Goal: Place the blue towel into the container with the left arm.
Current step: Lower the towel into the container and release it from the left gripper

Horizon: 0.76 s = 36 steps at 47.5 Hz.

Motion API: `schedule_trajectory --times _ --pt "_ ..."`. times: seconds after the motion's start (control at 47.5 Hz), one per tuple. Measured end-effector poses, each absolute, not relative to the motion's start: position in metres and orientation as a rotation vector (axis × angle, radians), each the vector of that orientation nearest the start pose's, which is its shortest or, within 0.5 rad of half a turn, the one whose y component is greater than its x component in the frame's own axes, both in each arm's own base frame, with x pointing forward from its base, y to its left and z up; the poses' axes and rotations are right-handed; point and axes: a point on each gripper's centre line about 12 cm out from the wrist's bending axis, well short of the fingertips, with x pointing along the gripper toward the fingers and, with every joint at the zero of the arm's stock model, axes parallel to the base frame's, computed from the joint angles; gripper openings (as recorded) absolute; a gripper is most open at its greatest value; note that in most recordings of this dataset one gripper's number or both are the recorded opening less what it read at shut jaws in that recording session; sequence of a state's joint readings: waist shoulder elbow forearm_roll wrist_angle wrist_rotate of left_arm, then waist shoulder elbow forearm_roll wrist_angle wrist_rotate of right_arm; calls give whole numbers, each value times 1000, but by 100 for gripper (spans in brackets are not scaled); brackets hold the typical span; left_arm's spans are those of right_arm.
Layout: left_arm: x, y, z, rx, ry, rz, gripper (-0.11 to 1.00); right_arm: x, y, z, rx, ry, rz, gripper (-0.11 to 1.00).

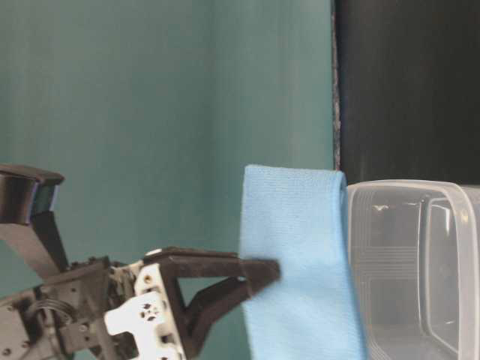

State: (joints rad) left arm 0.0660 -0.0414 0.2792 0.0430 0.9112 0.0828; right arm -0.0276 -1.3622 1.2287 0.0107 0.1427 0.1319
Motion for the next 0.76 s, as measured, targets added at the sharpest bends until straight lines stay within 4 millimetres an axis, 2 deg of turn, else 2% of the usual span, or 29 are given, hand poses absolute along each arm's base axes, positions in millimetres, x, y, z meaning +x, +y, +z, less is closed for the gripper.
schedule_trajectory --times 0.105,0.169,0.211,0.316,0.421,0.611,0.758 --pt "386 30 248 78 1115 29 71 134 -4 287 143 3 -26 79" --pt "386 30 250 74 1079 34 84 134 -4 287 143 1 -26 79" --pt "387 30 253 72 1052 37 89 134 -4 287 143 1 -26 79" --pt "386 30 267 68 969 43 86 134 -4 287 143 3 -26 79" --pt "375 25 296 76 882 39 85 134 -4 288 143 0 -26 79" --pt "332 20 350 90 673 41 85 134 -4 290 141 -17 -25 79" --pt "294 18 372 92 481 48 85 134 -4 292 140 -42 -24 79"
